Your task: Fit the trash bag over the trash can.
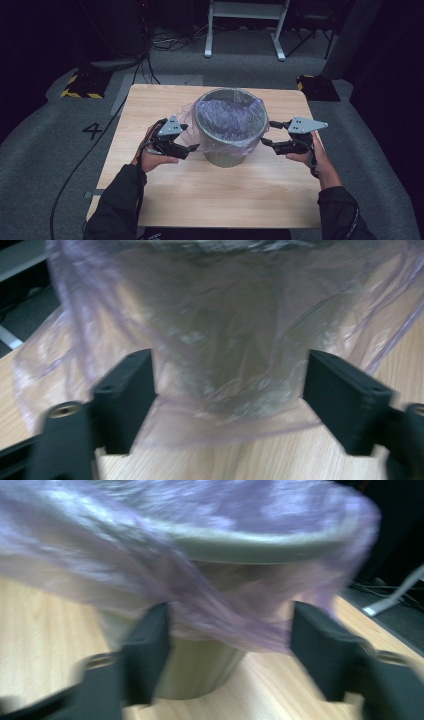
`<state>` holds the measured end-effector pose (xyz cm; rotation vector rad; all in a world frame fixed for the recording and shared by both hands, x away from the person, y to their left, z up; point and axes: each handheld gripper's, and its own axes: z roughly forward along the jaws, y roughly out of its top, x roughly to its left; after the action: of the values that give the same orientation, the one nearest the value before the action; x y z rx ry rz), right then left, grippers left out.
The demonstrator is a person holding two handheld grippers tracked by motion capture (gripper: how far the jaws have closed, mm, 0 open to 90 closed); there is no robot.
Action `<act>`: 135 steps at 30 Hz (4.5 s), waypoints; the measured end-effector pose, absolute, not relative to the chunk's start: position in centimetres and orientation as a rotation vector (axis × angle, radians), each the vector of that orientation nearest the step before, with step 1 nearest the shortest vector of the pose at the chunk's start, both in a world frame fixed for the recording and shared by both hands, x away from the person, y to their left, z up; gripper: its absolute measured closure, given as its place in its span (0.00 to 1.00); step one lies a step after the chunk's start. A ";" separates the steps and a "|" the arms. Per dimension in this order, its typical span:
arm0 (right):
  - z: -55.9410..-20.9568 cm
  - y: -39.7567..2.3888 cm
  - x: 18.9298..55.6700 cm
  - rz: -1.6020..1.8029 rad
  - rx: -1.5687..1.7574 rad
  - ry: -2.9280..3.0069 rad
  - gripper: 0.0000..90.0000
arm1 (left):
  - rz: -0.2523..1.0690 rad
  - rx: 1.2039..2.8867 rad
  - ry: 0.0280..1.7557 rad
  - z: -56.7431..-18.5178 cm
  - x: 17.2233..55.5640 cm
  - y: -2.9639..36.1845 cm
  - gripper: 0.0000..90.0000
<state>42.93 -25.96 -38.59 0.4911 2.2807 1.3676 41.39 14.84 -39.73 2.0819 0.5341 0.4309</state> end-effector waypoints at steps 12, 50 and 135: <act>-41.1 -25.0 41.9 1.301 0.446 2.337 1.00 | 0.533 2.158 0.545 -42.2 41.2 13.6 1.00; -49.7 -25.8 45.4 1.153 0.893 2.488 0.99 | 0.443 2.226 0.770 -47.6 43.4 15.0 0.82; -30.4 -20.6 44.9 1.382 0.638 2.201 0.21 | 0.314 2.242 0.784 -50.4 35.5 16.0 0.16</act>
<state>44.95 -20.56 -30.43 0.6382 2.2010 1.3824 35.53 15.96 -50.41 2.2416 0.7838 0.3143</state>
